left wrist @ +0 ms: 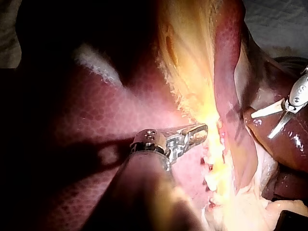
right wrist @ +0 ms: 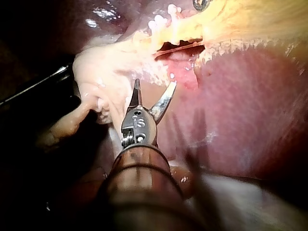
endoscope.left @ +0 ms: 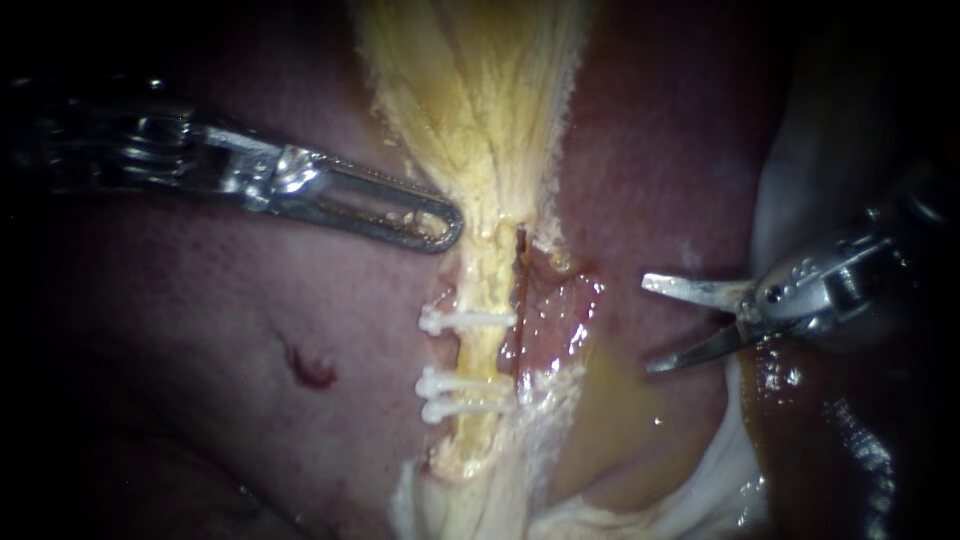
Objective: Go to the cutting position left tube
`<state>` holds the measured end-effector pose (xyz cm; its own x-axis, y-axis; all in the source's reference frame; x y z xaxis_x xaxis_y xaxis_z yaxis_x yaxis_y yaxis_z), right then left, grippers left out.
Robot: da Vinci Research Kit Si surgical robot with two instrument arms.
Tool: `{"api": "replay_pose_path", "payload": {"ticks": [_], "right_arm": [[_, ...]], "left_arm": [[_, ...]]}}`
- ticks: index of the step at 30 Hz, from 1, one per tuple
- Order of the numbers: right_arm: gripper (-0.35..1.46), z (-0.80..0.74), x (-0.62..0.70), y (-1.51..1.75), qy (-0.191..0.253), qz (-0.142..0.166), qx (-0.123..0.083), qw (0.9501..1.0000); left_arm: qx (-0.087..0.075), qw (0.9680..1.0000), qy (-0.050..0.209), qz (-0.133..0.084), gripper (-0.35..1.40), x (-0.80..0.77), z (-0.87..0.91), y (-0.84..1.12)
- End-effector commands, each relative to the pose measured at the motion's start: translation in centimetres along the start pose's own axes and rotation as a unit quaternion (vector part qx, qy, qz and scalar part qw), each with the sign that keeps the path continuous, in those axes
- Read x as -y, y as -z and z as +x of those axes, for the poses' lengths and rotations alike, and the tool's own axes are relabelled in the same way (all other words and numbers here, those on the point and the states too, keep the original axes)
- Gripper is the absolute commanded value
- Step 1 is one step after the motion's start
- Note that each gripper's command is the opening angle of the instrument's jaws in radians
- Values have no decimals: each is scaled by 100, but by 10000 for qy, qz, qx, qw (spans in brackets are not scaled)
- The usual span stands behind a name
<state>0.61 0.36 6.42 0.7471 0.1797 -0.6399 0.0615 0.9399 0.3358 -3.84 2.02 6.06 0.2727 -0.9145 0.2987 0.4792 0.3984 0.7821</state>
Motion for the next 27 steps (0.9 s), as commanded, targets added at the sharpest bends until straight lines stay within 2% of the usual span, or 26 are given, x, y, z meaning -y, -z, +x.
{"api": "replay_pose_path", "payload": {"ticks": [1, 7, 14, 22, 27], "right_arm": [[144, 0, 0, 0, 0, -1, 0, 10000], [144, 1, 0, 0, -1, -1, 1, 10000], [144, 1, 0, 0, -1, -1, 0, 10000], [144, 4, 0, -1, -4, -3, 1, 10000], [144, 12, 3, -9, -11, 147, -68, 9999]], "left_arm": [[-2, 10000, -3, 3, -35, 0, 0, 3], [-33, 10000, -5, 52, -35, 3, 2, 32], [27, 10000, 20, -2, -35, 2, 5, 66], [57, 10000, 27, -17, -35, 2, 3, 72], [59, 10000, 30, -21, -35, 3, 3, 72]]}}
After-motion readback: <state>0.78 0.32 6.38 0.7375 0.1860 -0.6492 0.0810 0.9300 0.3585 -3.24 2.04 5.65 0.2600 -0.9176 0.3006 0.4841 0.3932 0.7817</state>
